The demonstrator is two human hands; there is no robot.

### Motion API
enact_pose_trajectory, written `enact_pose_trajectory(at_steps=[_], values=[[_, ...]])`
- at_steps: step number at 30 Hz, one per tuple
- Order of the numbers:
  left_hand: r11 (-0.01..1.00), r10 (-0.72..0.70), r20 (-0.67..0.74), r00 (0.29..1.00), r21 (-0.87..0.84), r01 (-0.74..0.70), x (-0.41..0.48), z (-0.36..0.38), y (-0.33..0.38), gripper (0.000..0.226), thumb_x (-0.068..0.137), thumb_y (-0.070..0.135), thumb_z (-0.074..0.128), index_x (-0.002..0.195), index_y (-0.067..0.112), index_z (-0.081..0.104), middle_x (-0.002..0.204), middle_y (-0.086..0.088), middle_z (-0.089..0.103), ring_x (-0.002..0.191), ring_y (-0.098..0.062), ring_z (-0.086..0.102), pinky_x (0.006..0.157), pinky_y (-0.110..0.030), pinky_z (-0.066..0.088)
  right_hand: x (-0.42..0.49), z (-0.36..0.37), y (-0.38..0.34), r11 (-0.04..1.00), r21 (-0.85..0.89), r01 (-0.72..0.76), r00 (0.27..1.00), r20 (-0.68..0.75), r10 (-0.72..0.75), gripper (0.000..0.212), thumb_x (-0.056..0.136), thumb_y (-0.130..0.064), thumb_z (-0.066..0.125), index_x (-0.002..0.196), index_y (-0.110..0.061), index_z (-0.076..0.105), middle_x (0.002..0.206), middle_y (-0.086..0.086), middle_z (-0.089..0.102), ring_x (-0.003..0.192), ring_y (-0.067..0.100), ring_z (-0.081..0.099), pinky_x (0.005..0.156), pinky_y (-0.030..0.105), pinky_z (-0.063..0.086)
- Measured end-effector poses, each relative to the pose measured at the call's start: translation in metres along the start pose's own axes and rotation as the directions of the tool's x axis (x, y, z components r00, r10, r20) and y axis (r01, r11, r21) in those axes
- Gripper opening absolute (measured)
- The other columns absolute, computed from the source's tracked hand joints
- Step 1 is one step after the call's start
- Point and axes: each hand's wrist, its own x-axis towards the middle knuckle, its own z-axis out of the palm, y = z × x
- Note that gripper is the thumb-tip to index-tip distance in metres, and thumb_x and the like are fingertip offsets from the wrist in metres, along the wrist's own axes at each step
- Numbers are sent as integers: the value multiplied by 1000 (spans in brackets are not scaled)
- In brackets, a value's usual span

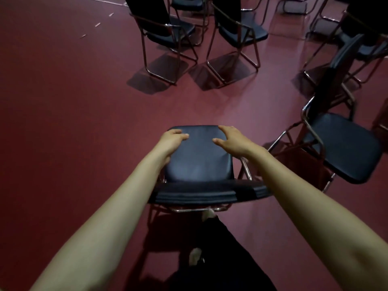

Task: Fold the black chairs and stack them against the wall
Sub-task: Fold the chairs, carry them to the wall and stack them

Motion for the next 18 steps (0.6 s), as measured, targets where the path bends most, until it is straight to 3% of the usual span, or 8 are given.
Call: enact_pose_trajectory(at_steps=[2,4,6,8,9,12,18], values=[[999,-43,-6,999,21,43,41,-3,13,44,93,15,60,135,8,51,114,-7,56,82,-7,51,69,-25,38,44,-4,4,999,-23,-35,998,60,37,65,96,-37,51,147,-5,27,152,14,31,141,27,26,114,37,25],[998,-51,-25,998,42,52,81,-5,26,42,93,15,61,133,7,53,104,-4,55,69,-4,42,59,-24,29,88,-7,7,997,-36,-62,990,121,66,65,97,-38,50,147,-4,27,152,15,31,140,28,30,112,36,27],[995,-40,-31,999,87,42,126,-3,38,41,93,13,59,133,5,54,106,-5,59,84,-10,54,66,-27,37,138,-10,11,997,-37,-70,984,159,75,66,98,-38,48,149,-4,24,154,13,28,140,27,30,110,32,26],[988,-55,-66,996,140,64,175,0,51,41,94,11,58,134,4,53,126,-10,59,118,-23,54,92,-31,44,197,-10,17,996,-47,-69,981,176,77,65,98,-38,47,149,-5,22,155,13,27,140,27,30,109,31,27],[982,-64,-76,995,172,76,200,2,55,42,94,11,59,135,4,52,133,-12,57,127,-26,50,101,-32,41,224,-10,20,996,-51,-78,979,187,87,65,98,-37,47,149,-5,22,155,13,27,140,28,31,108,32,28],[940,-96,-28,995,326,100,272,13,60,43,93,13,59,135,4,53,137,-15,55,128,-30,49,103,-38,41,292,-3,34,992,-79,-99,970,214,114,64,98,-37,47,149,-5,24,154,14,29,139,29,32,108,32,29],[869,-104,29,994,489,77,413,48,29,41,93,13,60,132,2,56,138,-14,55,128,-26,49,106,-30,38,407,39,85,982,-153,-107,945,292,148,60,98,-35,47,148,-6,28,151,16,34,136,30,36,107,34,31]])
